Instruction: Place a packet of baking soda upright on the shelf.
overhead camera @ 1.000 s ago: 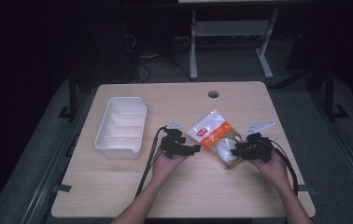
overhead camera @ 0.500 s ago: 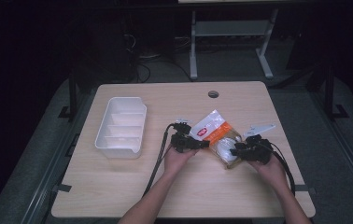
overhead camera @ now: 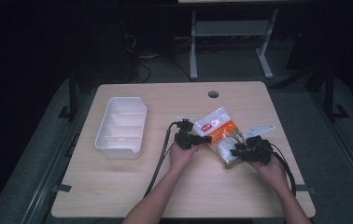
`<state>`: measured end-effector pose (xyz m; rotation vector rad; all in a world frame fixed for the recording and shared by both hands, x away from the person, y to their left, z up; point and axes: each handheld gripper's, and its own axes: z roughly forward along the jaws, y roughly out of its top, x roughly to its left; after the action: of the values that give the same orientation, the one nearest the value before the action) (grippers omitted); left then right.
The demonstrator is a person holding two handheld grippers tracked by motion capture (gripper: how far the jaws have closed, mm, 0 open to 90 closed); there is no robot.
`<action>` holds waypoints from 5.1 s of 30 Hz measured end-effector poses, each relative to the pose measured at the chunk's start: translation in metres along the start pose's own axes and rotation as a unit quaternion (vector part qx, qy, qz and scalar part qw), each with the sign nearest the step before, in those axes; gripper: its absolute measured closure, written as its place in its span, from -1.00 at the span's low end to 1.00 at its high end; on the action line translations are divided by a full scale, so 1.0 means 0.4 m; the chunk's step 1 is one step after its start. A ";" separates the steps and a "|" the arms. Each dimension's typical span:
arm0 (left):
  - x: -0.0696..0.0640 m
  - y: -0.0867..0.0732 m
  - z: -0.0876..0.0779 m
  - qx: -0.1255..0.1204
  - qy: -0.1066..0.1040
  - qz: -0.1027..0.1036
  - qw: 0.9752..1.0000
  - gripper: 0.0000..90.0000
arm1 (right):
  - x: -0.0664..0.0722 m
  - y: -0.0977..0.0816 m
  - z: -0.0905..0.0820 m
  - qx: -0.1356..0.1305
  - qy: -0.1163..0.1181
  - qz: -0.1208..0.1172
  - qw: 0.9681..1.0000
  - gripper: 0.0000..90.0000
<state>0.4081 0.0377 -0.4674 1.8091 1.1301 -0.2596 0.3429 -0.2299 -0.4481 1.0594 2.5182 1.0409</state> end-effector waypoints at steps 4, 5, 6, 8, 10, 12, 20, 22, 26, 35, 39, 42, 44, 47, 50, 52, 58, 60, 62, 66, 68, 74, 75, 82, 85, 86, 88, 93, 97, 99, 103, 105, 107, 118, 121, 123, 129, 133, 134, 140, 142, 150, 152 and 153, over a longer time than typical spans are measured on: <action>-0.013 0.004 -0.003 -0.004 0.005 0.026 1.000 0.99 | 0.001 -0.006 0.001 -0.009 -0.002 -0.005 1.000 0.39; -0.017 0.004 -0.003 -0.004 0.009 0.031 0.999 1.00 | 0.000 -0.006 0.001 -0.008 0.004 -0.004 1.000 0.31; -0.019 0.005 -0.003 -0.004 0.009 0.034 0.999 1.00 | -0.001 -0.006 0.001 -0.009 0.007 -0.003 1.000 0.26; -0.021 0.006 -0.009 -0.003 0.003 0.037 0.999 1.00 | -0.001 -0.006 0.000 -0.008 0.014 -0.002 1.000 0.17; -0.029 0.008 -0.015 -0.005 -0.001 0.044 0.999 1.00 | 0.002 -0.004 -0.005 -0.011 0.017 0.001 1.000 0.04; -0.043 0.013 -0.028 -0.008 -0.005 0.062 0.998 1.00 | 0.003 -0.003 -0.013 -0.018 0.012 -0.002 1.000 -0.06; -0.109 0.045 -0.097 -0.014 -0.013 0.129 0.992 1.00 | -0.011 -0.004 -0.056 -0.067 -0.002 0.028 0.997 -0.35; -0.125 0.048 -0.115 -0.012 -0.013 0.144 0.989 1.00 | -0.011 -0.004 -0.064 -0.078 -0.008 0.029 0.996 -0.37; -0.154 0.050 -0.144 -0.003 -0.008 0.184 0.983 1.00 | -0.009 -0.002 -0.078 -0.101 -0.013 0.031 0.994 -0.41; -0.188 0.044 -0.194 0.018 -0.031 0.246 0.969 1.00 | -0.015 -0.001 -0.097 -0.158 0.035 0.057 0.985 -0.36; -0.202 0.039 -0.206 0.028 -0.041 0.269 0.962 1.00 | -0.011 0.004 -0.094 -0.168 0.053 0.048 0.983 -0.28; -0.215 0.036 -0.214 0.036 -0.049 0.284 0.957 1.00 | -0.002 0.009 -0.091 -0.170 0.072 0.040 0.982 -0.21; -0.225 0.033 -0.218 0.039 -0.049 0.295 0.953 1.00 | 0.004 0.013 -0.091 -0.176 0.089 0.029 0.980 -0.12; -0.231 0.032 -0.222 0.043 -0.050 0.303 0.951 1.00 | 0.008 0.015 -0.091 -0.177 0.105 0.023 0.978 -0.02; -0.228 0.032 -0.225 0.044 -0.048 0.304 0.951 1.00 | 0.013 0.018 -0.087 -0.176 0.126 0.019 0.976 0.22; -0.215 0.031 -0.229 0.042 -0.043 0.300 0.952 1.00 | 0.018 0.020 -0.085 -0.170 0.139 0.010 0.976 0.55; -0.188 0.022 -0.238 0.039 -0.025 0.300 0.953 0.99 | 0.029 0.023 -0.087 -0.165 0.160 -0.003 0.973 0.98; -0.179 0.015 -0.237 0.042 -0.012 0.303 0.952 0.86 | 0.040 0.029 -0.090 -0.160 0.157 -0.016 0.974 0.99; -0.171 0.006 -0.235 0.042 0.005 0.305 0.951 0.79 | 0.043 0.030 -0.091 -0.158 0.156 -0.017 0.975 0.99; -0.158 -0.013 -0.237 0.040 0.027 0.309 0.950 0.43 | 0.043 0.029 -0.103 -0.154 0.154 -0.011 0.976 0.99; -0.154 -0.024 -0.246 0.035 0.019 0.303 0.952 0.41 | 0.044 0.027 -0.106 -0.153 0.152 -0.011 0.976 0.99; -0.143 -0.055 -0.272 0.035 0.032 0.309 0.950 0.18 | 0.046 0.022 -0.129 -0.150 0.135 -0.005 0.979 0.99; -0.142 -0.060 -0.277 0.034 0.032 0.311 0.949 0.13 | 0.047 0.024 -0.136 -0.148 0.128 -0.005 0.981 0.99; -0.131 -0.109 -0.296 0.032 0.052 0.323 0.944 -0.15 | 0.044 0.033 -0.157 -0.143 0.107 0.002 0.984 0.99; -0.123 -0.132 -0.302 0.037 0.063 0.327 0.942 -0.22 | 0.041 0.034 -0.161 -0.142 0.105 0.009 0.984 0.99; -0.119 -0.140 -0.304 0.038 0.066 0.328 0.942 -0.28 | 0.038 0.036 -0.164 -0.143 0.102 0.013 0.984 0.99; -0.114 -0.156 -0.309 0.038 0.071 0.327 0.942 -0.30 | 0.037 0.039 -0.165 -0.142 0.101 0.015 0.985 0.99; -0.101 -0.187 -0.321 0.041 0.067 0.326 0.942 -0.39 | 0.049 0.072 -0.176 -0.126 0.088 0.008 0.988 0.99; -0.100 -0.205 -0.335 0.046 0.069 0.340 0.937 -0.39 | 0.055 0.091 -0.178 -0.119 0.083 0.002 0.989 0.99; -0.097 -0.211 -0.344 0.044 0.069 0.342 0.936 -0.36 | 0.058 0.105 -0.177 -0.119 0.081 0.001 0.990 0.99; -0.085 -0.228 -0.361 0.042 0.067 0.338 0.938 -0.36 | 0.061 0.120 -0.178 -0.123 0.082 0.002 0.989 0.99; -0.077 -0.237 -0.367 0.041 0.068 0.336 0.939 -0.38 | 0.063 0.131 -0.178 -0.123 0.081 0.001 0.989 0.99; -0.068 -0.245 -0.373 0.038 0.069 0.335 0.939 -0.40 | 0.065 0.145 -0.178 -0.127 0.082 -0.002 0.989 0.99; -0.050 -0.262 -0.386 0.034 0.072 0.329 0.941 -0.48 | 0.078 0.199 -0.160 -0.129 0.086 0.000 0.988 0.99; -0.046 -0.266 -0.389 0.034 0.071 0.325 0.942 -0.49 | 0.084 0.222 -0.158 -0.128 0.087 -0.002 0.988 0.99; -0.043 -0.267 -0.390 0.034 0.071 0.325 0.942 -0.49 | 0.085 0.225 -0.158 -0.128 0.087 -0.002 0.988 0.99; -0.036 -0.270 -0.388 0.038 0.078 0.322 0.943 -0.49 | 0.088 0.250 -0.157 -0.132 0.088 -0.005 0.987 0.99; -0.032 -0.270 -0.387 0.036 0.079 0.318 0.944 -0.51 | 0.085 0.260 -0.154 -0.130 0.087 -0.007 0.988 0.99; -0.031 -0.270 -0.386 0.036 0.079 0.318 0.944 -0.51 | 0.082 0.264 -0.153 -0.131 0.088 -0.005 0.987 0.99; -0.032 -0.272 -0.383 0.041 0.080 0.323 0.942 -0.52 | 0.082 0.279 -0.157 -0.132 0.088 -0.004 0.987 0.99; -0.032 -0.272 -0.384 0.039 0.079 0.322 0.943 -0.52 | 0.083 0.287 -0.160 -0.134 0.088 -0.006 0.987 0.99; -0.029 -0.271 -0.388 0.036 0.080 0.320 0.943 -0.53 | 0.089 0.325 -0.160 -0.135 0.089 -0.016 0.987 0.99; -0.029 -0.271 -0.389 0.034 0.079 0.319 0.944 -0.54 | 0.093 0.337 -0.156 -0.134 0.089 -0.019 0.987 0.99; -0.028 -0.271 -0.389 0.035 0.079 0.319 0.944 -0.54 | 0.096 0.347 -0.154 -0.133 0.091 -0.020 0.987 0.99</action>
<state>0.2725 0.1690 -0.4449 2.1823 0.5875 0.2358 0.3632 -0.1679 -0.3058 0.8696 2.4307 1.4733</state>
